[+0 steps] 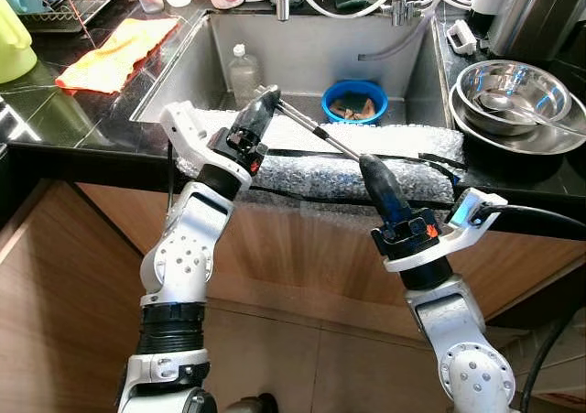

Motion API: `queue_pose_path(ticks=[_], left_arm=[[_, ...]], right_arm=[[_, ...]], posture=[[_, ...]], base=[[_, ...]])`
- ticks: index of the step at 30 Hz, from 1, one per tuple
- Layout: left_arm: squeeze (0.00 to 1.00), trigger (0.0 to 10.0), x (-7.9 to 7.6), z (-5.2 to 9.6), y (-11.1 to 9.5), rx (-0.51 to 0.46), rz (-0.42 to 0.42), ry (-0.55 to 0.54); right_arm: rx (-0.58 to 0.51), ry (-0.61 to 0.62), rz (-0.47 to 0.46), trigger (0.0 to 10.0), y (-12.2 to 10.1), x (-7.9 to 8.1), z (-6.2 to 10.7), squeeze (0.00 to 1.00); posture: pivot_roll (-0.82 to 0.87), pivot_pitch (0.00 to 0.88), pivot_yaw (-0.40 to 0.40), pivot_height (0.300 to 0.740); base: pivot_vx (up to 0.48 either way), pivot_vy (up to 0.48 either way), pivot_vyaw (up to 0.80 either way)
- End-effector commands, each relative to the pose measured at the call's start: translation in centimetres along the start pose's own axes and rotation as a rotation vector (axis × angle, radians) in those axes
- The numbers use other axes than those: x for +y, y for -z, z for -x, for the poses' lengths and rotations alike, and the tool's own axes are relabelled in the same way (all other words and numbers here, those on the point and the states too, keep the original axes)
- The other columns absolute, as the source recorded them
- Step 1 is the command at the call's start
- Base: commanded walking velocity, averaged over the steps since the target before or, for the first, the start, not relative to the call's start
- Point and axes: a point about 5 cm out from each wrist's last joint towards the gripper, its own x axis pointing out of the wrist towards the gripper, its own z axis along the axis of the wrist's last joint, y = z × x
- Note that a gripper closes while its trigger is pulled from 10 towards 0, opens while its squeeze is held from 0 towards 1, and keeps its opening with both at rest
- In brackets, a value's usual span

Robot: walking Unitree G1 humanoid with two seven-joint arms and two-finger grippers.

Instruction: Kitchen organization

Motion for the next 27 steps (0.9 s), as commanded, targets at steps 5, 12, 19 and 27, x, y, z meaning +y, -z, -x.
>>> queue_pose_path(ticks=[5,12,19,27], left_arm=[[0.0,10.0,0.8,0.9,-0.8,-0.018,0.022,-0.028],[0.0,10.0,0.6,0.5,-0.2,-0.013,0.061,-0.03],[0.0,10.0,0.7,0.5,-0.2,-0.031,0.075,-0.043],[0.0,10.0,1.7,1.9,-0.7,0.056,-0.215,-0.089]], right_arm=[[0.027,-0.109,-0.019,10.0,0.5,1.7,-0.6,0.0],[0.015,-0.135,-0.062,10.0,0.3,2.1,-0.5,0.0],[0.039,-0.16,-0.078,10.0,0.6,2.4,-0.4,0.0],[-0.134,0.059,0.103,10.0,-2.2,0.1,-1.2,0.0]], posture=[[-0.01,0.131,0.047,0.74],[-0.01,0.133,0.05,0.74],[-0.01,0.135,0.042,0.74],[-0.01,0.134,0.046,0.74]], base=[[0.0,0.0,0.0],[0.0,0.0,0.0],[0.0,0.0,0.0],[0.0,0.0,0.0]])
